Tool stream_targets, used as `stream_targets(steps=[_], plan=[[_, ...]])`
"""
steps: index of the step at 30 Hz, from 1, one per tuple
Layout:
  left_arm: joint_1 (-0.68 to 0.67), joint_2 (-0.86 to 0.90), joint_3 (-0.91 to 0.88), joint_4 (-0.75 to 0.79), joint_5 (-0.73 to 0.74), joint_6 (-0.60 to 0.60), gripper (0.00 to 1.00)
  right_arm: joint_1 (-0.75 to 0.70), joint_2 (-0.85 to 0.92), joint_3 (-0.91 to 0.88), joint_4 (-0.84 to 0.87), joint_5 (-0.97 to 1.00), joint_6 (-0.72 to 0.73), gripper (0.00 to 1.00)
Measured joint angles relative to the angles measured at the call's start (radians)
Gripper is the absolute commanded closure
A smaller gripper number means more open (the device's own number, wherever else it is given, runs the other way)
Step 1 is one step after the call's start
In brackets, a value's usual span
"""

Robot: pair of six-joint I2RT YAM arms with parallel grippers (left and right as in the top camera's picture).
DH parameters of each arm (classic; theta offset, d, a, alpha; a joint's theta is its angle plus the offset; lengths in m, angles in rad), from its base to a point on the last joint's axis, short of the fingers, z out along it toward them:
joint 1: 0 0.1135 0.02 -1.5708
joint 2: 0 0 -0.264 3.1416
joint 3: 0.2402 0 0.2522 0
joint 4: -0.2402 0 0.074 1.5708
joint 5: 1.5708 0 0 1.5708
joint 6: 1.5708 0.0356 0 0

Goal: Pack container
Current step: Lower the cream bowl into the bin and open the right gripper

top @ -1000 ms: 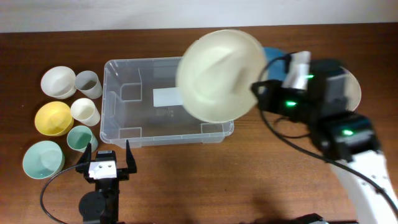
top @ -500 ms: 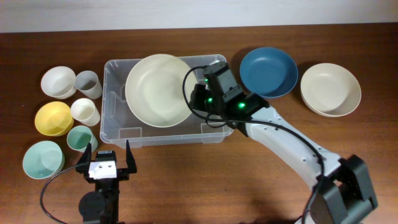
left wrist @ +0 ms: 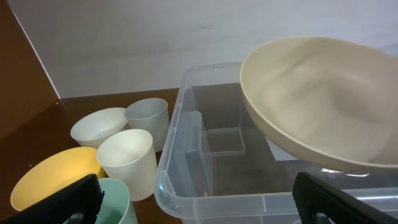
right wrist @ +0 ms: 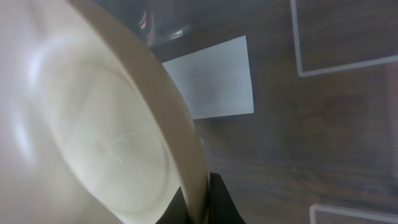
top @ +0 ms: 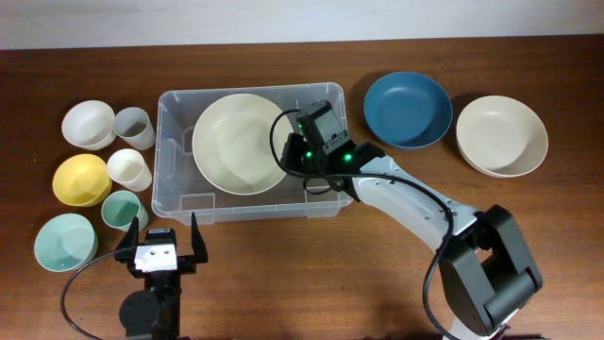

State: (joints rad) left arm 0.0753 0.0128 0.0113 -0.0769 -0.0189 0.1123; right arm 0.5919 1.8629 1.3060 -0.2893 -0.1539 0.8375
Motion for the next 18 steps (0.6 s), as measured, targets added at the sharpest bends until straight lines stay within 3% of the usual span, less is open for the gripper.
stream_targets(steps=[18], plan=[[0.0, 0.0, 0.0, 0.0, 0.0, 0.0, 0.0, 0.057, 0.056, 0.0, 0.007, -0.024, 0.026, 0.96]])
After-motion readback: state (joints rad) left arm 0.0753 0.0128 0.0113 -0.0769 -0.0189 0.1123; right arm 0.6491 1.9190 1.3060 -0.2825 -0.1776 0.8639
